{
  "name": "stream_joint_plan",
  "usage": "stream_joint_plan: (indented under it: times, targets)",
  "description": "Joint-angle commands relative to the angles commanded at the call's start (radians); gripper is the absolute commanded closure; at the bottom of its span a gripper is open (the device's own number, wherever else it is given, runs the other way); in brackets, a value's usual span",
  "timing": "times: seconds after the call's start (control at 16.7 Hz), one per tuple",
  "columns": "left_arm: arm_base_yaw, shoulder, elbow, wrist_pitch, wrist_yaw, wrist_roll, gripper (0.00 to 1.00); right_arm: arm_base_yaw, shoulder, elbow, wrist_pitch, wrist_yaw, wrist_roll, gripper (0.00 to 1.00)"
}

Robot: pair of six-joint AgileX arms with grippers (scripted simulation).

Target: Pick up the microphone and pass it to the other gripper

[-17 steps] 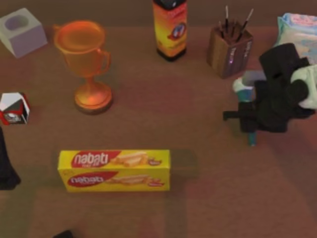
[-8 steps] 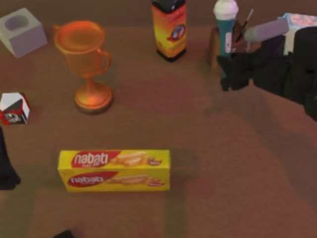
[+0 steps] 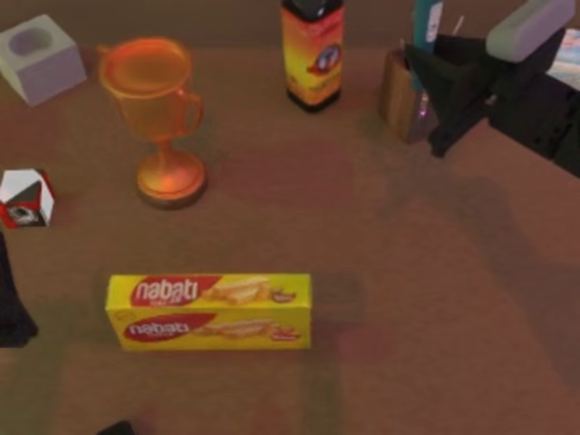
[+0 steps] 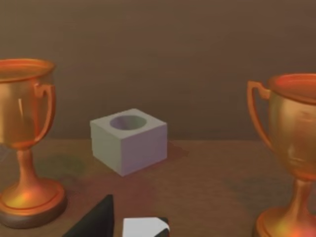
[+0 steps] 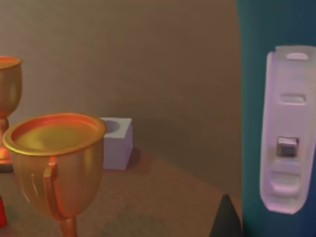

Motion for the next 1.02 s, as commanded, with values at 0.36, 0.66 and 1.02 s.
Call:
stream_joint_plan:
  times: [0.36, 0.66, 1.02]
  targets:
    - [0.0, 0.0, 0.0, 0.0, 0.0, 0.0, 0.0, 0.022, 0.001, 0.003, 0.003, 0.017, 0.003, 1.0]
    - [0.0, 0.0, 0.0, 0.0, 0.0, 0.0, 0.0, 0.191, -0.032, -0.021, 0.054, 0.183, 0.016, 1.0]
    - [0.0, 0.0, 0.0, 0.0, 0.0, 0.0, 0.0, 0.345, -0.071, -0.042, 0.1, 0.334, 0.03, 1.0]
